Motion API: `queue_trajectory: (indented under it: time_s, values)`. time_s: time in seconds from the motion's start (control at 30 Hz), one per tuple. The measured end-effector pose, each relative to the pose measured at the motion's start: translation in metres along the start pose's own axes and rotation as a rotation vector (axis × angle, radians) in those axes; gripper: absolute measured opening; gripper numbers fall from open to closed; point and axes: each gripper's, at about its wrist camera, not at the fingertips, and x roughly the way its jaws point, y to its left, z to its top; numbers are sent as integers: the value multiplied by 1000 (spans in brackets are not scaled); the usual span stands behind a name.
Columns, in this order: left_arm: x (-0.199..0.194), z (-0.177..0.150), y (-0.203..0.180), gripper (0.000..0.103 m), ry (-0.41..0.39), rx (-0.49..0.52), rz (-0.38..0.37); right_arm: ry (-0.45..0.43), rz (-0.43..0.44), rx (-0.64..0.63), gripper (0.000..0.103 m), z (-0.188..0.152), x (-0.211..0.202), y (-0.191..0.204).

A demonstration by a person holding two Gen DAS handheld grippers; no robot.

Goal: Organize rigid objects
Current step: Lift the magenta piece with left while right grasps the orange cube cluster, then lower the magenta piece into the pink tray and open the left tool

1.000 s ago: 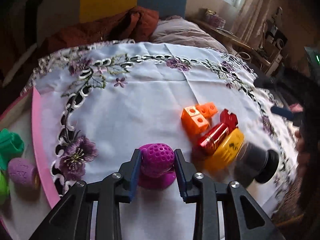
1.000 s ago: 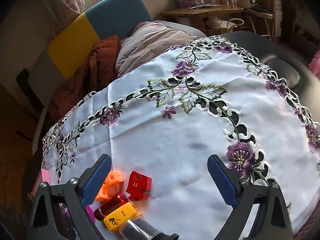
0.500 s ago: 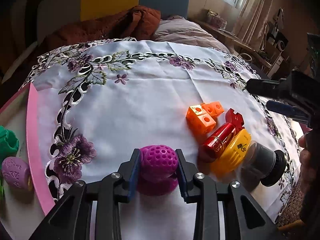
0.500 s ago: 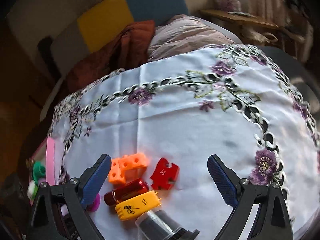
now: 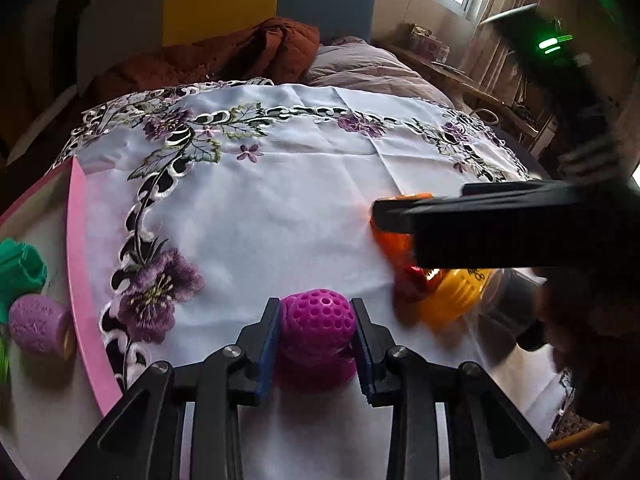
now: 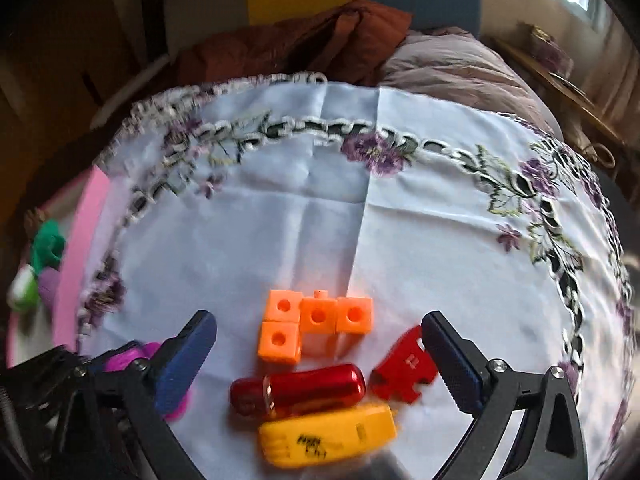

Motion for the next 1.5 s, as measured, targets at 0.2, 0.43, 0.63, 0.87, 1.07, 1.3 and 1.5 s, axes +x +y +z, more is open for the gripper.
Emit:
queue_trajectory:
  time_s: [0.2,0.43,0.63,0.87,1.07,1.3,1.5]
  values:
    - [-17,-7,-10,33,-20,18,-29,31,-35,-22,59,-4,18,1]
    - [-49,-16,-17,33,-56,28,-74,38,-11,0,60,-2,22,-6]
    - [-85,-23,0,33,-101,-30,-102,32,-19,1,60,-3,23,-4]
    - [-122,-33,45,33,-150,-132,-74,32,-29,-8,60,-5,22,-1]
    - [-136,-51,109,33,-148,-271,21,27,-44,-34,60,-4,22,1]
    - [-132,-72,155,33,-100,-377,87,20,-57,-55,60,-4,22,3]
    - [-112,-66,159,33,-62,-382,96,17,-64,-65,60,-4,22,5]
